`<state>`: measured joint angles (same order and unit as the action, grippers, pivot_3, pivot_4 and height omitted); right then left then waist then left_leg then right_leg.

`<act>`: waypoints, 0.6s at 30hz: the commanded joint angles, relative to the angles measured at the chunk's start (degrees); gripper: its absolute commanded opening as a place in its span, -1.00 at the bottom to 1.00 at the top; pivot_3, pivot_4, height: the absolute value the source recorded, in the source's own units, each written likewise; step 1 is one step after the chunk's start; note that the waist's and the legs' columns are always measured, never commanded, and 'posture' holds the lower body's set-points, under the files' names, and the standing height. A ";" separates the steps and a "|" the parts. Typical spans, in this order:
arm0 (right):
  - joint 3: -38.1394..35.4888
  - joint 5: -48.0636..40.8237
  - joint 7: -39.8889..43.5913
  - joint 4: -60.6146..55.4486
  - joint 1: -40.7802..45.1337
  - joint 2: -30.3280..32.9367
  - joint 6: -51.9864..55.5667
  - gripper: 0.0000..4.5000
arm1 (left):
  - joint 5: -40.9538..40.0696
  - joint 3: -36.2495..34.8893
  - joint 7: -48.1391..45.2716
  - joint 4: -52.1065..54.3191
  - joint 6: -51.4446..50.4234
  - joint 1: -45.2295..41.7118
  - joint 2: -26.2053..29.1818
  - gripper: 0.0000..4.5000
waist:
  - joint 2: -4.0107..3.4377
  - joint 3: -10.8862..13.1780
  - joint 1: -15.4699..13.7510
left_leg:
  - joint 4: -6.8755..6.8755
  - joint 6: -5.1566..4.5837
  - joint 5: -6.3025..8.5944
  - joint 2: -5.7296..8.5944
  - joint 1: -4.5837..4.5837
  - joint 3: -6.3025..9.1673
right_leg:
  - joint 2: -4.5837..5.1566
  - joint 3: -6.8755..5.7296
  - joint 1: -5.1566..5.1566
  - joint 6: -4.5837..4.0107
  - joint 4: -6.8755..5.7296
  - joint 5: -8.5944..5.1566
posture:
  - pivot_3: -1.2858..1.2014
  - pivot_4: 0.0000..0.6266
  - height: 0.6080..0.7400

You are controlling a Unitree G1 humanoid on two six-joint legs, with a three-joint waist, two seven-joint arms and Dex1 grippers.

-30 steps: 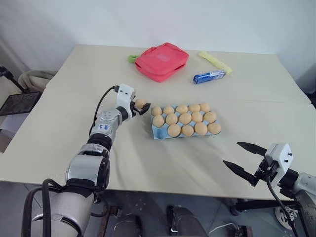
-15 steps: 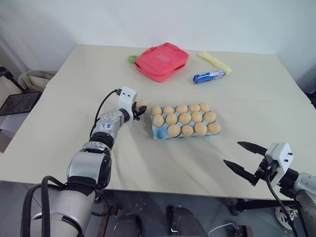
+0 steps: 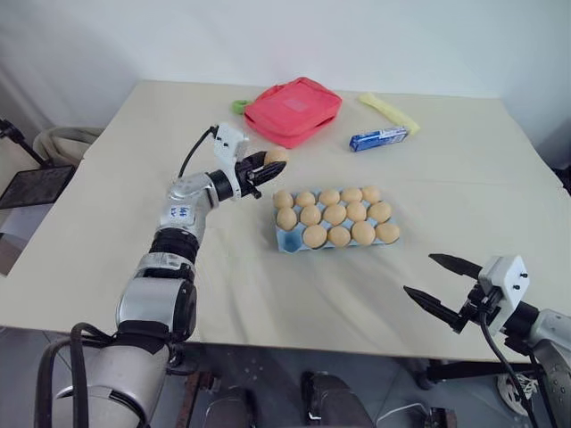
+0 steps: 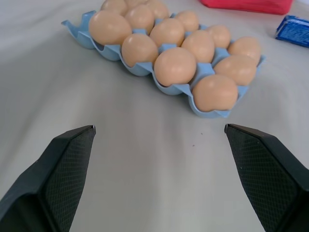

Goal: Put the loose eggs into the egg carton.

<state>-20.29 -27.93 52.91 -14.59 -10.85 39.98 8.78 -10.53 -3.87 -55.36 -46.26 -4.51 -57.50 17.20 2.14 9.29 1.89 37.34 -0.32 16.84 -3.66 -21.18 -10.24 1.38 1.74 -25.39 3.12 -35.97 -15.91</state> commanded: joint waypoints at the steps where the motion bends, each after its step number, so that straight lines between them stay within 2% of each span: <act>1: -0.55 -0.12 -0.66 -1.38 -0.04 -0.64 -0.95 1.00 | -0.27 3.08 -5.07 8.55 -4.38 4.50 2.63 -0.24 | 0.00 0.00 0.09 | 0.03 0.03 -0.02 -0.02 0.01 0.01 | -0.01 0.07 0.00 -0.01 -0.04 0.00 | 0.03 -0.52 1.00; 10: -0.19 0.40 -1.42 -1.82 -1.08 -2.08 -1.64 1.00 | -1.22 7.09 -9.18 21.76 -14.46 11.78 7.46 -0.24 | -0.01 0.01 -0.30 | 0.18 -0.29 -0.04 0.04 -0.02 0.19 | 0.13 0.10 0.02 -0.06 -0.22 -0.03 | 0.03 -0.52 1.00; 18: 0.67 0.81 -1.69 -1.55 -0.67 -2.82 -2.26 1.00 | -1.00 10.17 -10.81 23.69 -16.18 13.04 6.87 -0.24 | 0.00 0.01 -0.22 | 0.31 -0.37 0.01 0.03 -0.04 0.22 | 0.14 0.10 0.04 -0.04 -0.31 -0.01 | 0.03 -0.52 1.00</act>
<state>-18.87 -26.84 51.56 -14.62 -11.81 37.43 7.61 -10.90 5.99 -65.82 -24.64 -21.20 -44.36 24.24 2.13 9.30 1.67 37.65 -0.68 16.85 -3.63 -21.22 -10.02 1.52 1.85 -25.36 3.08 -36.30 -15.93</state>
